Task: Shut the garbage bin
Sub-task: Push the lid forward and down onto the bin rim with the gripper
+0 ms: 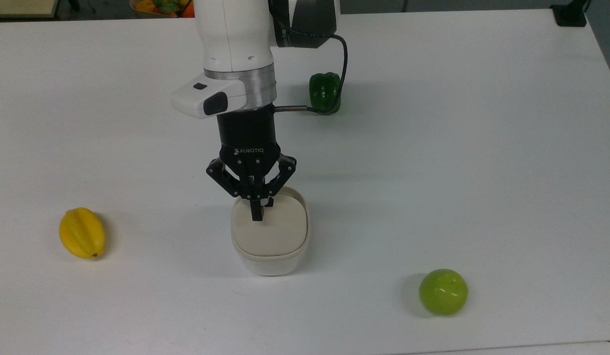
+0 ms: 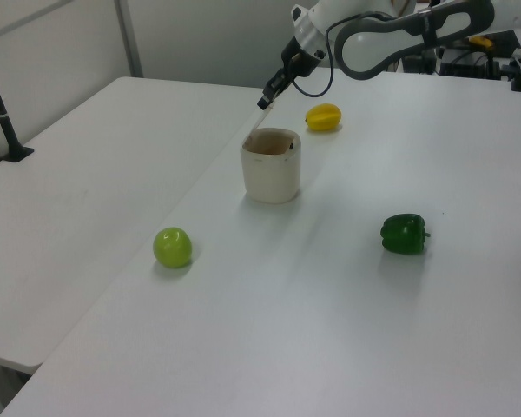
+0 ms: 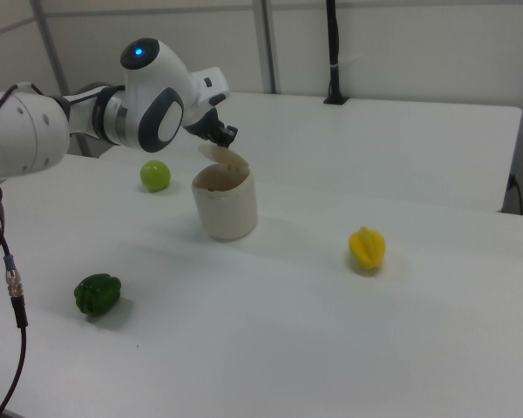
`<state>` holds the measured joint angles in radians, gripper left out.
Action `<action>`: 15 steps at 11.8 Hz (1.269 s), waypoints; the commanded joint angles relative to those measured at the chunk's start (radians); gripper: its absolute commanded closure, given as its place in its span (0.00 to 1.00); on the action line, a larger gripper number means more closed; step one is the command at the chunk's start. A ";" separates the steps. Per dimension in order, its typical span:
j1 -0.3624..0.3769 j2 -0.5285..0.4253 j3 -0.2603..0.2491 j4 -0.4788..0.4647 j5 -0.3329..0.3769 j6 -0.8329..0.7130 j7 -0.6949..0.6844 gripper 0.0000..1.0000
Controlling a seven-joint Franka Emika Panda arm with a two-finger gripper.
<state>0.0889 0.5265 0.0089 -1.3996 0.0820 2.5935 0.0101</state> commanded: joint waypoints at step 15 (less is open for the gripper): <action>0.014 -0.028 -0.001 -0.075 0.008 -0.230 -0.081 1.00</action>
<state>0.0938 0.5253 0.0108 -1.4321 0.0822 2.3859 -0.0496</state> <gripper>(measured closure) 0.996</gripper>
